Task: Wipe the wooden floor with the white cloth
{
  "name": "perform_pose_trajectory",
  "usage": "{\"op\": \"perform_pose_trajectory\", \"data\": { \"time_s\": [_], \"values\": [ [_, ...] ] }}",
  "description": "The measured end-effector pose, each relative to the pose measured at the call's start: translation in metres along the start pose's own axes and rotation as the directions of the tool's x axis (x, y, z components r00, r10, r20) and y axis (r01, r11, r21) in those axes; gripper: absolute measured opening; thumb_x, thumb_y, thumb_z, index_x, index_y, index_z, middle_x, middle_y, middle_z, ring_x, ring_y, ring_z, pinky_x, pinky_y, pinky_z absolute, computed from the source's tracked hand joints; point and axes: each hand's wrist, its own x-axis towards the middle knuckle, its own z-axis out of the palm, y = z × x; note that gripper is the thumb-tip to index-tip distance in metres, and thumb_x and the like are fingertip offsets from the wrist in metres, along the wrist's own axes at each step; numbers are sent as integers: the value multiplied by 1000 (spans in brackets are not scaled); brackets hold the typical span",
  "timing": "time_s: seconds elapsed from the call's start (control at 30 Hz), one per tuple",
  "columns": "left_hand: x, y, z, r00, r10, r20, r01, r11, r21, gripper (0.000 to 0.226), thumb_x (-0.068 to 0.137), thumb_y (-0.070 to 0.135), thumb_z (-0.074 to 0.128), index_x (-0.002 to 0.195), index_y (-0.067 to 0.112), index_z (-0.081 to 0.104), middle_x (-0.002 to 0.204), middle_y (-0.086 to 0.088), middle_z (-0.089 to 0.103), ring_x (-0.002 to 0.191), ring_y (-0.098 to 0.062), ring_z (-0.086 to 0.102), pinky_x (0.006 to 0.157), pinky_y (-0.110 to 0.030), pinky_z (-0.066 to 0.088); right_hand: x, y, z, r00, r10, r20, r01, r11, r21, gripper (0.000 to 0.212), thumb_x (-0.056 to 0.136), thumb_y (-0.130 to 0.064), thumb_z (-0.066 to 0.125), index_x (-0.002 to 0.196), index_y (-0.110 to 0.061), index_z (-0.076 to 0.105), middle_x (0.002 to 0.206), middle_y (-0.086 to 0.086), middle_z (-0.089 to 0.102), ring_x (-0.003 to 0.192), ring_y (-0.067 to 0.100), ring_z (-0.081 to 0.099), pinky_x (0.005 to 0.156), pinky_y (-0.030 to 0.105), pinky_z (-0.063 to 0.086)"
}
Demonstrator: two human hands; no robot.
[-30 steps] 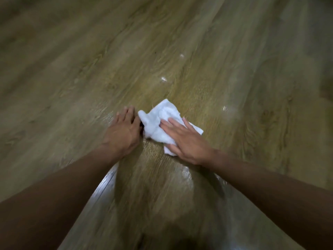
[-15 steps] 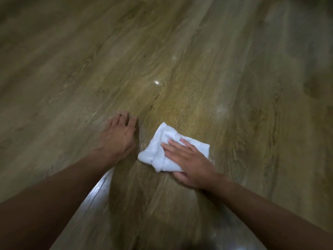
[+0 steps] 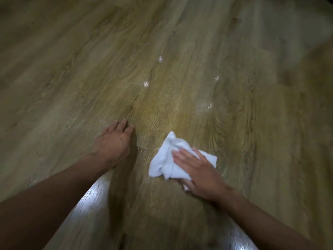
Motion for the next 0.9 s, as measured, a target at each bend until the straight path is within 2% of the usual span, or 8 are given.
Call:
{"op": "perform_pose_trajectory", "data": {
  "time_s": [0.07,0.17,0.37,0.47,0.57,0.67,0.8,0.9],
  "values": [
    [0,7,-4,1000,-14,-5,14,1000,5,54,92,17,38,146,16,31,157,-10,23,143,-32,23,112,-44,27,13,18,-9,971,231,-54,-230,973,23,59,93,-32,49,146,-9,33,155,3,29,145,20,17,115,56,21],
    [-3,24,-10,998,66,-23,-65,998,26,51,92,18,40,143,14,33,152,-11,29,138,-32,31,105,-44,36,53,3,-4,883,463,-78,-461,887,37,59,100,-44,31,150,-15,19,160,-2,13,148,19,2,120,47,-1],
    [-21,68,-19,946,322,34,-323,944,63,46,92,29,44,136,23,33,149,-6,31,130,-28,42,93,-44,48,-27,-7,3,993,117,-25,-117,993,24,61,93,-42,42,147,-17,30,156,-5,24,146,11,14,118,45,14],
    [-27,72,-16,936,311,165,-337,926,168,53,96,22,41,144,23,22,158,-11,10,143,-32,22,107,-49,36,-64,39,-12,904,415,-98,-402,906,133,63,91,-43,37,147,-14,30,155,2,29,143,22,26,111,56,27],
    [-26,83,-24,941,294,169,-327,919,223,47,94,20,40,140,20,30,149,-13,28,133,-31,35,98,-44,45,-35,55,-11,773,619,-143,-610,786,103,58,98,-41,31,148,-12,26,157,4,25,146,23,17,118,50,11],
    [-19,105,-30,903,415,111,-428,891,153,44,88,19,44,132,19,38,140,-7,38,126,-27,42,89,-41,49,-9,31,1,808,574,-135,-572,818,57,57,100,-37,32,150,-12,18,159,2,16,148,22,6,118,43,-5],
    [-13,145,-21,809,581,85,-587,804,94,34,90,26,45,124,25,46,140,1,41,124,-23,47,84,-36,46,-80,15,10,946,317,-66,-317,948,9,58,96,-39,37,148,-15,26,156,-1,26,147,13,13,119,40,8],
    [-16,169,0,768,637,70,-638,750,172,32,91,23,42,123,21,43,134,-3,48,114,-27,53,83,-38,47,-155,42,1,884,451,-127,-438,891,115,61,94,-40,38,150,-22,21,157,-9,19,146,8,13,116,43,18]
  ]
}}
